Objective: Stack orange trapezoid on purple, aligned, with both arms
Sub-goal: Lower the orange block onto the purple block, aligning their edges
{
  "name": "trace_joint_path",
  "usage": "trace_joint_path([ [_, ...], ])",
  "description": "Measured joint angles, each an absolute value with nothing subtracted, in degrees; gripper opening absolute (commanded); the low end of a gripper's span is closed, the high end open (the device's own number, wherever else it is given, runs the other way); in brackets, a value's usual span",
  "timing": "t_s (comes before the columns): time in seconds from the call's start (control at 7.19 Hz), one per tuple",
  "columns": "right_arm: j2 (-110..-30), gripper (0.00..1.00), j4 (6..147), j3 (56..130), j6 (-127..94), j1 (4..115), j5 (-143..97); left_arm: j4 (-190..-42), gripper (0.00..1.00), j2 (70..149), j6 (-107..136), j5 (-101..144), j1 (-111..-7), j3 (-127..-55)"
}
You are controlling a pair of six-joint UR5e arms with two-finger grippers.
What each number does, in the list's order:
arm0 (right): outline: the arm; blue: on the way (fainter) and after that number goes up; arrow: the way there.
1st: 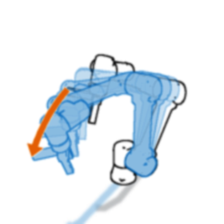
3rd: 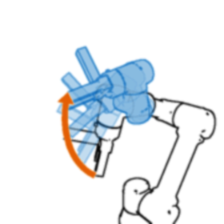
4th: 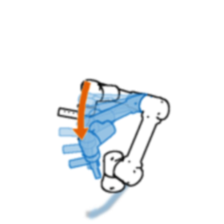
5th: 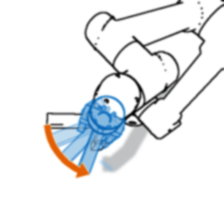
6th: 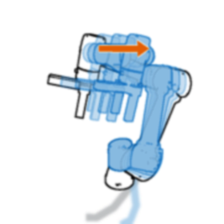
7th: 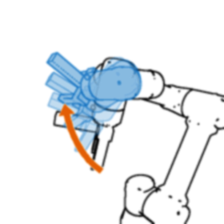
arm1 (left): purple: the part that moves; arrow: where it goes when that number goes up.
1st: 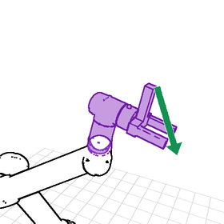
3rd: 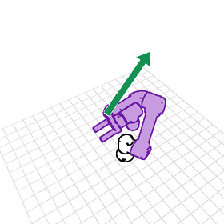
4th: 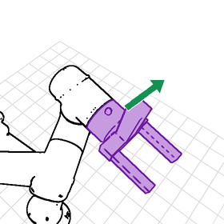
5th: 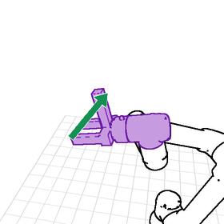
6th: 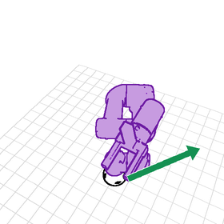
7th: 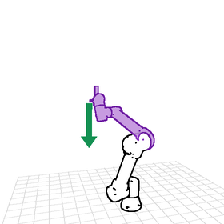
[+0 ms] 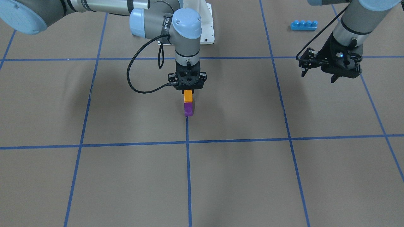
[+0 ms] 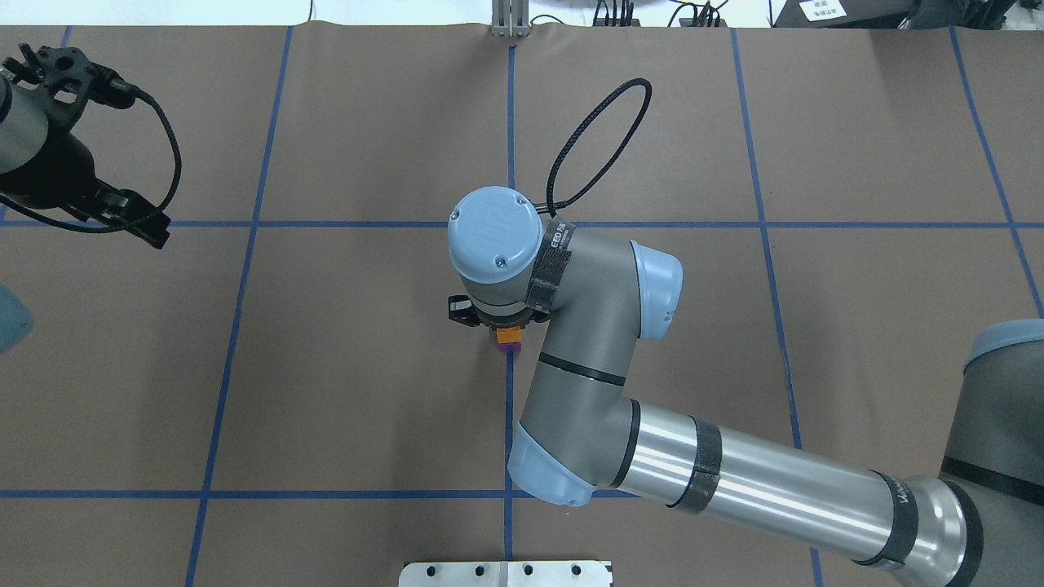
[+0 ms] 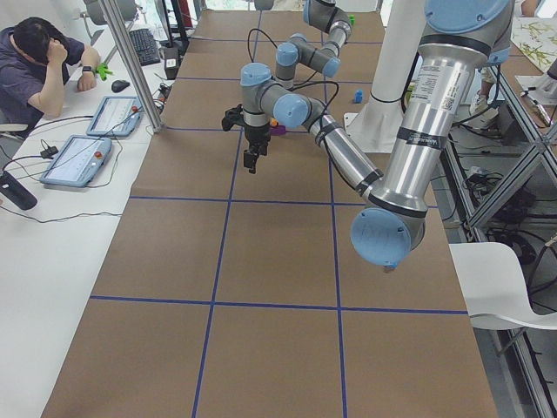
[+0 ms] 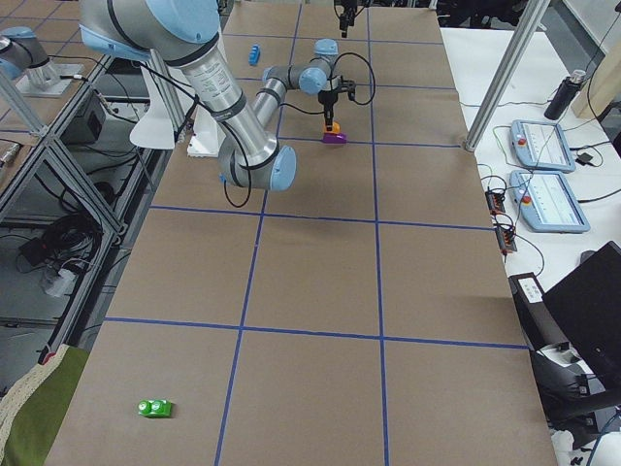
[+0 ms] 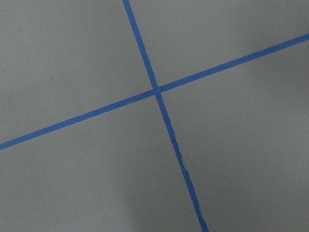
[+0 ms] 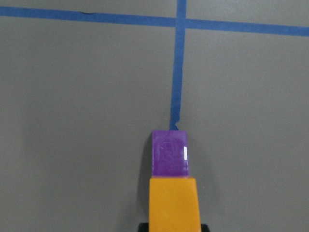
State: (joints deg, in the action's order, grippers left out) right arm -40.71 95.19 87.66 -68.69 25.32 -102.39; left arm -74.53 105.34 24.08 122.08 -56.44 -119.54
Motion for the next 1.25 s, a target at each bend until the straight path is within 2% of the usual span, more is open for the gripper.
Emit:
trace_joint_path([
  [1.25, -40.89, 0.0, 94.71, 86.93, -68.13, 24.38, -100.21, -74.53, 1.0, 105.29, 24.08, 122.08, -56.45, -119.33],
])
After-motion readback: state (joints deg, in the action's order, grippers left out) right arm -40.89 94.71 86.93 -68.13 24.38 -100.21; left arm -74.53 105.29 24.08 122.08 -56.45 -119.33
